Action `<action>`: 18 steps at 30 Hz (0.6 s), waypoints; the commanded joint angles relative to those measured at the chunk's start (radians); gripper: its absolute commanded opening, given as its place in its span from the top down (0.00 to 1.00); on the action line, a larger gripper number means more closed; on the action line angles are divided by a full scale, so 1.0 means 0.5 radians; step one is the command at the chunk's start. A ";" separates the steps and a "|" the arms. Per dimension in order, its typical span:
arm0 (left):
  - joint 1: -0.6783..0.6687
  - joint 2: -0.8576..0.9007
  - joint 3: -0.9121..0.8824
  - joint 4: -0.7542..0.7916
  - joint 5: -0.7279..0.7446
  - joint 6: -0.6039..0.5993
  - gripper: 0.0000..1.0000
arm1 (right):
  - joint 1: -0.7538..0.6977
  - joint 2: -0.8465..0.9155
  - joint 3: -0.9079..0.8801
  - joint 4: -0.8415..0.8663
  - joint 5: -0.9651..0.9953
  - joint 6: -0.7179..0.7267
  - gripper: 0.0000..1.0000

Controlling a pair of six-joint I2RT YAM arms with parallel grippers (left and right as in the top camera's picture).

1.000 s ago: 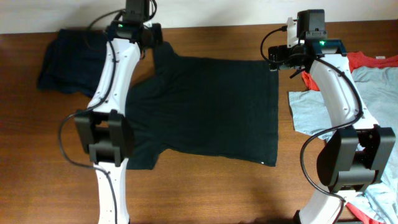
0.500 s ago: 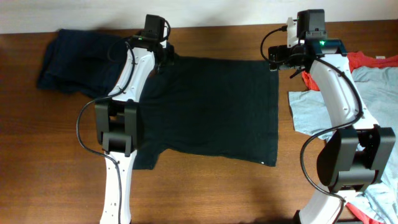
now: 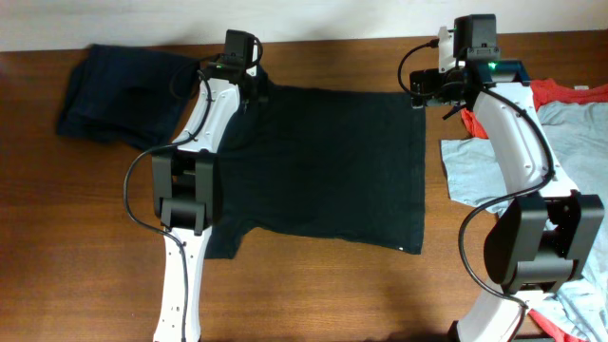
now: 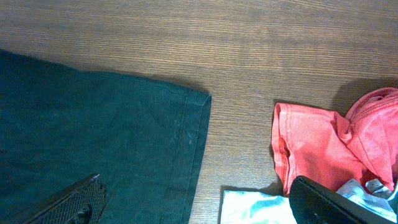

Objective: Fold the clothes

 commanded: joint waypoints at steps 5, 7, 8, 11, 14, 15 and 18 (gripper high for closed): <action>-0.001 0.199 0.002 0.294 0.025 0.036 0.99 | 0.009 0.003 0.001 -0.002 0.005 0.003 0.01; -0.001 0.201 0.004 0.346 0.030 0.043 0.99 | 0.009 0.003 0.001 -0.002 0.005 0.004 0.01; -0.001 0.181 0.029 0.349 0.030 0.060 0.99 | 0.009 0.003 0.001 -0.002 0.005 0.003 0.01; 0.000 0.099 0.188 0.300 0.018 0.164 0.99 | 0.009 0.003 0.001 -0.002 0.005 0.003 0.01; -0.002 -0.014 0.444 0.137 0.014 0.212 0.99 | 0.009 0.003 0.001 -0.002 0.005 0.003 0.02; -0.004 -0.056 0.542 0.033 0.014 0.212 0.99 | 0.009 0.003 0.001 -0.002 0.005 0.003 0.01; -0.005 -0.169 0.793 -0.323 0.006 0.211 0.99 | 0.009 0.003 0.001 -0.002 0.005 0.003 0.01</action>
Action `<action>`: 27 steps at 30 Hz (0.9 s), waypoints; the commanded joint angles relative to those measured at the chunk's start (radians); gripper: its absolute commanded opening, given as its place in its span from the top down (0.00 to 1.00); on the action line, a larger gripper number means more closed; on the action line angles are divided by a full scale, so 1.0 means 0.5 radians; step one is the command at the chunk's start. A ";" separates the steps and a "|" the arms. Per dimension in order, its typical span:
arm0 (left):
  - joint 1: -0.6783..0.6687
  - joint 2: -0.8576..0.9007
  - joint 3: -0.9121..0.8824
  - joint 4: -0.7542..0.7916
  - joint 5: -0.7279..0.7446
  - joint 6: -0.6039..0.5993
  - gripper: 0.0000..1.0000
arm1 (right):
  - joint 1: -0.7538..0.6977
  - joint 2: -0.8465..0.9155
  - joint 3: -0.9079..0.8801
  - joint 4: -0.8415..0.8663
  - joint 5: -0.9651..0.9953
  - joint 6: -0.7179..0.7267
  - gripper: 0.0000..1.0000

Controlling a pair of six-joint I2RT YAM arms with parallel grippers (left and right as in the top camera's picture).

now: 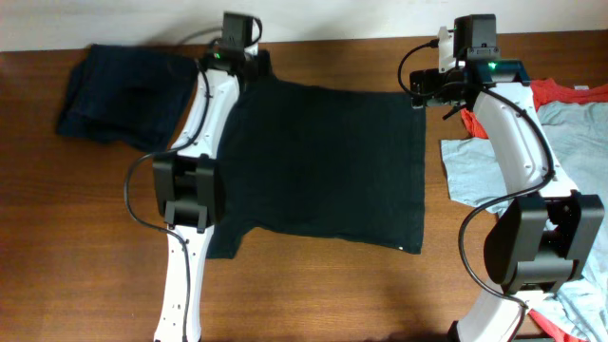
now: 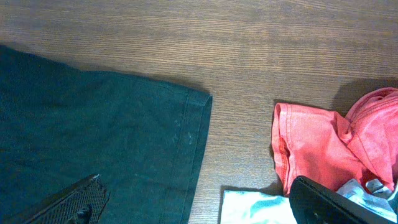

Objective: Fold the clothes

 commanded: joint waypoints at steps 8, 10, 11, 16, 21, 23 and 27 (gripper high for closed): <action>0.058 -0.515 0.597 -1.151 -0.242 -0.017 0.99 | 0.009 0.003 0.001 -0.002 0.004 0.003 0.01; 0.101 -0.564 0.599 -1.314 -0.233 -0.021 0.99 | 0.009 0.003 0.001 0.010 0.003 0.004 0.01; 0.127 -0.578 0.598 -1.395 -0.231 -0.021 0.99 | 0.011 0.003 0.001 0.019 0.003 0.004 0.01; 0.282 -0.594 0.598 -1.785 -0.119 -0.021 0.99 | 0.011 -0.008 0.002 -0.042 0.003 0.005 0.01; 0.447 -0.602 0.494 -1.812 0.149 0.012 1.00 | 0.011 -0.045 0.002 -0.452 0.005 -0.033 0.02; 0.502 -0.620 0.433 -1.812 0.295 0.092 1.00 | 0.011 -0.082 0.002 -0.666 0.017 -0.080 0.01; 0.589 -0.715 0.290 -1.812 0.321 0.093 0.98 | 0.010 -0.166 0.002 -0.871 0.010 0.034 0.01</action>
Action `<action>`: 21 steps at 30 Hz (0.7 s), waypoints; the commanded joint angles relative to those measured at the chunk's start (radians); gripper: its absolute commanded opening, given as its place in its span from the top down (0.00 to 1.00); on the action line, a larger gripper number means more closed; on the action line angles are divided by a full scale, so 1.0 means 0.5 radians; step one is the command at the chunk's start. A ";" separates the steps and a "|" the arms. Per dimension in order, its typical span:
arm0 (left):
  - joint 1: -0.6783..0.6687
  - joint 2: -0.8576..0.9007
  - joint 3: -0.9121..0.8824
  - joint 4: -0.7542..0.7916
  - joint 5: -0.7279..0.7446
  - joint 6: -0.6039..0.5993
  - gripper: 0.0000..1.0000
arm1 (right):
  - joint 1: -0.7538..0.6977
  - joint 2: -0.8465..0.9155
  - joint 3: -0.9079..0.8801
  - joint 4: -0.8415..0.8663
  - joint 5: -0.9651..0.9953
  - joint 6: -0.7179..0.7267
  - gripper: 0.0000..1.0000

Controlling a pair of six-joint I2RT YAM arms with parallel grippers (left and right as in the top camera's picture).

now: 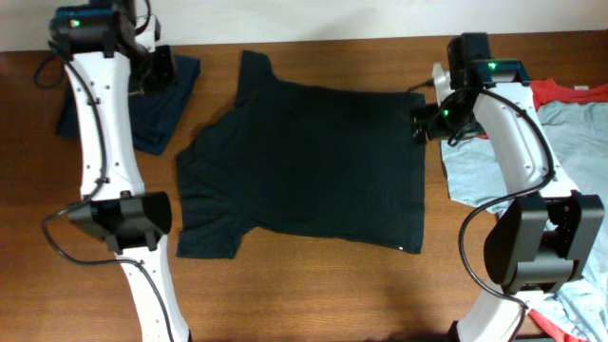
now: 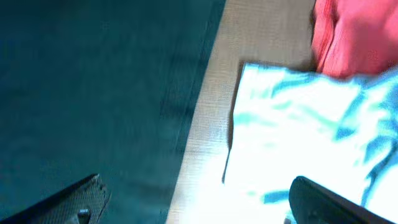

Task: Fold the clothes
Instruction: 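Move both grippers down to the black shirt's bottom hem corners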

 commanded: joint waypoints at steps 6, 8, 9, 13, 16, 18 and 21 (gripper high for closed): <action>0.071 -0.444 -0.536 -0.004 0.093 0.053 0.95 | 0.013 -0.305 0.005 -0.288 0.010 0.495 0.01; 0.058 -0.589 -0.758 -0.004 0.079 0.042 0.95 | 0.013 -0.356 0.005 -0.430 0.008 0.694 0.01; 0.053 -0.671 -0.884 -0.003 0.032 0.007 0.94 | 0.013 -0.381 0.005 -0.503 0.010 0.770 0.01; 0.050 -0.970 -1.347 0.036 0.005 -0.089 0.94 | 0.027 -0.463 -0.014 -0.674 0.011 0.819 0.02; 0.040 -1.182 -1.714 0.167 0.016 -0.114 0.93 | 0.056 -0.517 -0.144 -0.637 0.011 0.873 0.01; 0.040 -1.312 -1.968 0.271 0.009 -0.166 0.91 | 0.078 -0.543 -0.301 -0.553 0.009 0.907 0.01; 0.050 -1.467 -2.321 0.428 -0.002 -0.201 0.84 | 0.103 -0.576 -0.594 -0.419 -0.121 0.908 0.01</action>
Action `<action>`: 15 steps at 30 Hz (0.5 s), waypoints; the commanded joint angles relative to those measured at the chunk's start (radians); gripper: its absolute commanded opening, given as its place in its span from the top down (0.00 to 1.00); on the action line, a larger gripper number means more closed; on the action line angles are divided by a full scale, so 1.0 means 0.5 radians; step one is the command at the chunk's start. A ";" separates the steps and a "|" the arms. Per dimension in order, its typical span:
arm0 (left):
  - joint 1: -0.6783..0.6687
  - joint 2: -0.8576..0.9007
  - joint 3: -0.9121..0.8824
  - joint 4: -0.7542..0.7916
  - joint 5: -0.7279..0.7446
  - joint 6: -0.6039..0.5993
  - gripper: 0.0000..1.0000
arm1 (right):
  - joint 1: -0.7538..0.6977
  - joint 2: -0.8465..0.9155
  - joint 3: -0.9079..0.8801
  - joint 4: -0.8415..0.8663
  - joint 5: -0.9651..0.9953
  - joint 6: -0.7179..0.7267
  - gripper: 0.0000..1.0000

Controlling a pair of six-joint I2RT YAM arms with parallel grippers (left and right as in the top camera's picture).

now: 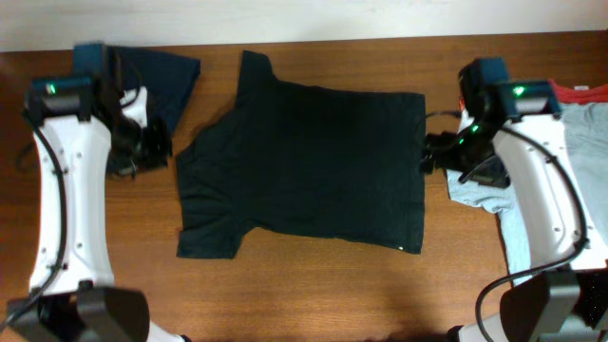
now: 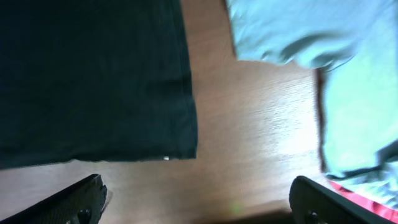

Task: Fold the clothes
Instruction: 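Move both grippers down to the black shirt's bottom hem corners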

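A dark T-shirt (image 1: 304, 161) lies spread flat in the middle of the table, one sleeve pointing to the back. My right gripper (image 1: 439, 157) hovers just off the shirt's right hem, open, with nothing between its fingers. In the right wrist view the gripper (image 2: 199, 208) is over bare wood, with the dark T-shirt's (image 2: 93, 74) hem corner just ahead. My left gripper (image 1: 142, 144) hangs left of the shirt's left sleeve, apart from it; its jaws are too dark to read.
A folded dark garment (image 1: 166, 71) lies at the back left, partly under my left arm. A light blue shirt (image 1: 480, 188) and a red garment (image 1: 575, 92) lie at the right, beneath my right arm. The light blue shirt (image 2: 298, 31) is right of the hem.
My left gripper has come from the back left corner nearer to the front, beside the left sleeve. My right gripper has moved forward along the shirt's right hem. The shirt lies unchanged.
At first my left gripper was at the shirt's back left, the sleeve hidden under it, while the right one stood open by the back right corner. Then the left was at the back edge. Later the sleeve lay spread and both arms had drawn away.
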 commanded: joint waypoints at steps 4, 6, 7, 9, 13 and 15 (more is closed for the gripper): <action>0.010 -0.173 -0.616 0.318 -0.031 -0.140 0.54 | 0.044 -0.094 -0.559 0.321 -0.175 0.091 0.01; 0.024 -0.169 -0.783 0.465 -0.031 -0.181 0.43 | 0.044 -0.103 -0.681 0.418 -0.197 0.097 0.01; 0.031 -0.169 -0.848 0.520 -0.031 -0.194 0.42 | 0.044 -0.103 -0.726 0.452 -0.197 0.096 0.01; 0.054 -0.169 -0.977 0.632 -0.022 -0.200 0.39 | 0.044 -0.103 -0.808 0.505 -0.192 0.095 0.01; 0.085 -0.169 -1.098 0.721 -0.028 -0.201 0.34 | 0.044 -0.102 -0.931 0.618 -0.140 0.089 0.09; 0.089 -0.169 -1.141 0.755 -0.042 -0.198 0.21 | 0.044 -0.102 -1.018 0.716 -0.129 0.089 0.11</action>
